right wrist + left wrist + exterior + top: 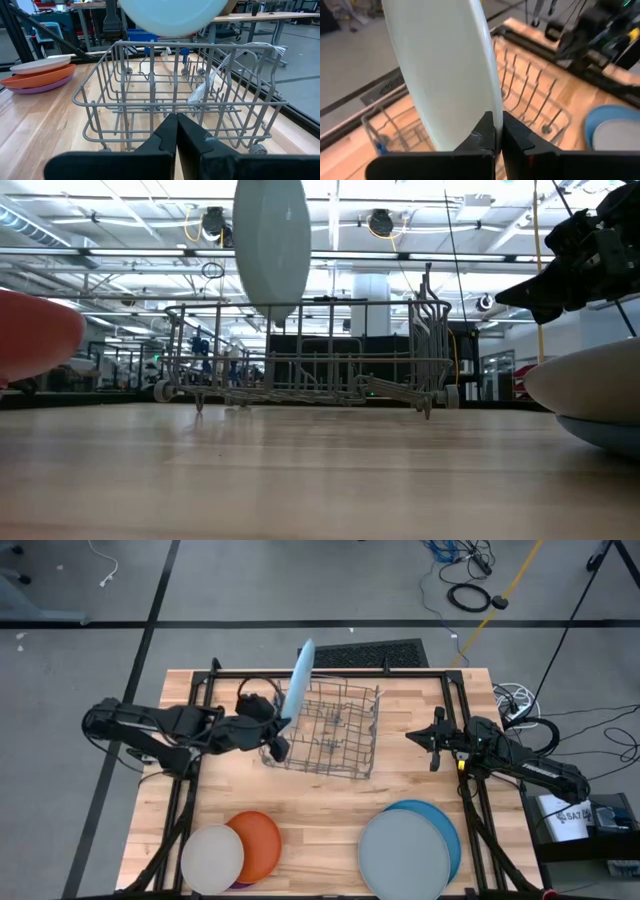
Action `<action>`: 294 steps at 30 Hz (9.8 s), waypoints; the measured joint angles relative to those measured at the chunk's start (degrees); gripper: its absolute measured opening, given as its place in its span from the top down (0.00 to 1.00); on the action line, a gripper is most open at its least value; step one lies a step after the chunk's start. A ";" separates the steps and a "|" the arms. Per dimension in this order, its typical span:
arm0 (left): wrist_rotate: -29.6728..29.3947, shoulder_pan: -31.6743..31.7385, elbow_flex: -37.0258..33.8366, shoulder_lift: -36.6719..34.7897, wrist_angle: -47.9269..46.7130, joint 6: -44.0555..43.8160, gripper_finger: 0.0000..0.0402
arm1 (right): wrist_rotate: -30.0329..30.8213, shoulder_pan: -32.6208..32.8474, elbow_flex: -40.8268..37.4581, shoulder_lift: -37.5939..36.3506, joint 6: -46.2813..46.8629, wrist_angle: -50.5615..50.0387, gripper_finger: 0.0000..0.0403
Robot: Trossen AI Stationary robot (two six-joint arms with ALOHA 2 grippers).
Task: Sort dishes
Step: Put the light blue plate into the dish rack, then put the gray plate into the dish rack
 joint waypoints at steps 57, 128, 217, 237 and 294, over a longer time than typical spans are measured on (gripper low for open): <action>21.23 12.47 -25.15 -15.57 7.17 -19.02 0.98 | 0.02 0.00 0.00 0.00 0.62 0.38 0.99; 11.48 8.78 -25.22 -25.28 10.42 -14.00 0.52 | 0.00 0.00 0.00 0.00 0.68 0.35 0.99; 27.20 -14.99 14.93 49.01 28.42 75.92 0.59 | -0.02 0.00 0.00 0.00 3.69 3.48 0.99; 33.42 -15.12 14.91 56.82 39.50 83.53 0.59 | -0.01 0.00 0.00 0.02 4.16 3.87 0.99; -11.15 -15.56 14.85 24.45 42.18 64.55 1.00 | 0.00 0.00 0.00 0.02 4.32 3.86 0.99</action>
